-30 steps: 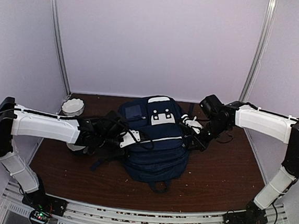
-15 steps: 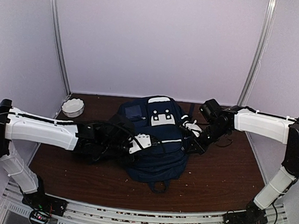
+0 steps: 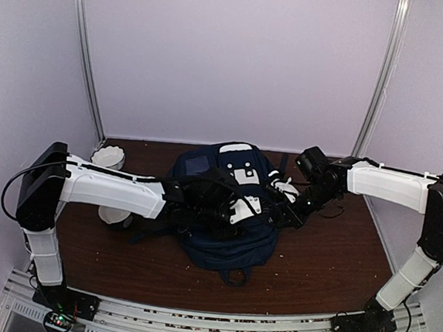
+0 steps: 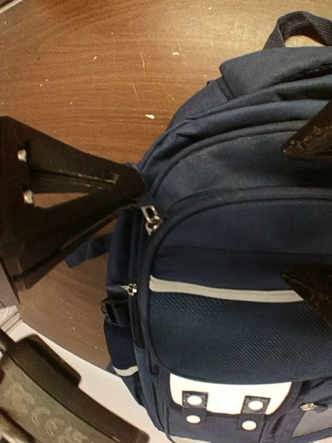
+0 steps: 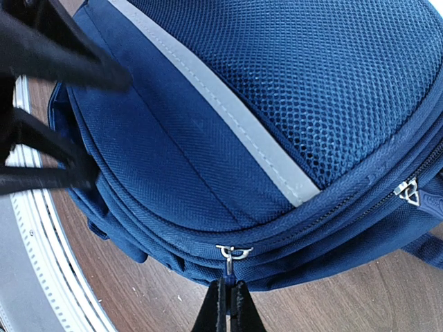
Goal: Pack the student bag
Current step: Hold the upper front pocket of the student bag, then zip the upper front pocket of the student bag.
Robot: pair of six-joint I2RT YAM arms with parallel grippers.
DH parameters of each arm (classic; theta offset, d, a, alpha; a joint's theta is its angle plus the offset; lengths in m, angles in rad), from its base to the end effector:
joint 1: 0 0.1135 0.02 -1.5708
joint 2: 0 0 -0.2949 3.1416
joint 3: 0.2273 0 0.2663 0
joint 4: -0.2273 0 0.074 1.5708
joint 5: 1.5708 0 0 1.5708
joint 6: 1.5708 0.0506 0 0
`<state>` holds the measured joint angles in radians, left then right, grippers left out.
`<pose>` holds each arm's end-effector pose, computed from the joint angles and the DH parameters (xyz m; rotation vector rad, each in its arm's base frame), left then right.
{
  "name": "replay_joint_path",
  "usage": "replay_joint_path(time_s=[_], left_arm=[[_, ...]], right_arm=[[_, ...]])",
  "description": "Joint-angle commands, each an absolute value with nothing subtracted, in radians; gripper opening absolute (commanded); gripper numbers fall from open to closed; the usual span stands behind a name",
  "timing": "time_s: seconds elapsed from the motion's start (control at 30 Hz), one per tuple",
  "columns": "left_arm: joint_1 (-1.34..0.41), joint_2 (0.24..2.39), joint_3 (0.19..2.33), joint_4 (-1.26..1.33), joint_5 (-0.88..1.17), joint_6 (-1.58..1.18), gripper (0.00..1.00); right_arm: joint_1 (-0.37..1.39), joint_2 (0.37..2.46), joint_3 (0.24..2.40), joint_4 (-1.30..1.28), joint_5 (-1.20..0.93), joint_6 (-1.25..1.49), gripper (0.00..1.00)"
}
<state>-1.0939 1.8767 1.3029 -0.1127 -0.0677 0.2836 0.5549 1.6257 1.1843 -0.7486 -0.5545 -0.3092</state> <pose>0.2122 -0.4032 0.2254 1.4208 1.7833 -0.3545 0.2749 0.2017 0.2427 -1.2729 2.4047 0.8315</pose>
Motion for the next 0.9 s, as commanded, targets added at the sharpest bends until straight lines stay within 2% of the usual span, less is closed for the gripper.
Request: replay_joint_path(time_s=[0.0,0.17,0.3,0.4,0.6,0.87], left_arm=[[-1.091,1.927,1.366,-0.066,0.001,0.294,0.52],[-1.091,1.964,1.383,-0.042,-0.111,0.282,0.4],[-1.09,1.985,1.41,-0.062,-0.114,0.278,0.18],[-1.091,1.984,1.416,-0.074,-0.108,0.275,0.06],[-1.091,1.953,1.39,-0.083,-0.093,0.271,0.0],[-1.09,1.93,1.366,-0.083,-0.072,0.254,0.0]], right_arm=[[0.558,1.601,1.181,-0.708,-0.592,-0.304,0.0],[0.557,1.596,1.179,-0.711,-0.59,-0.305,0.0],[0.555,1.598,1.181,-0.715,-0.586,-0.308,0.0],[0.546,1.602,1.184,-0.716,-0.573,-0.307,0.0],[0.48,1.633,1.219,-0.719,-0.54,-0.299,0.0],[0.41,1.701,1.284,-0.701,-0.483,-0.284,0.0]])
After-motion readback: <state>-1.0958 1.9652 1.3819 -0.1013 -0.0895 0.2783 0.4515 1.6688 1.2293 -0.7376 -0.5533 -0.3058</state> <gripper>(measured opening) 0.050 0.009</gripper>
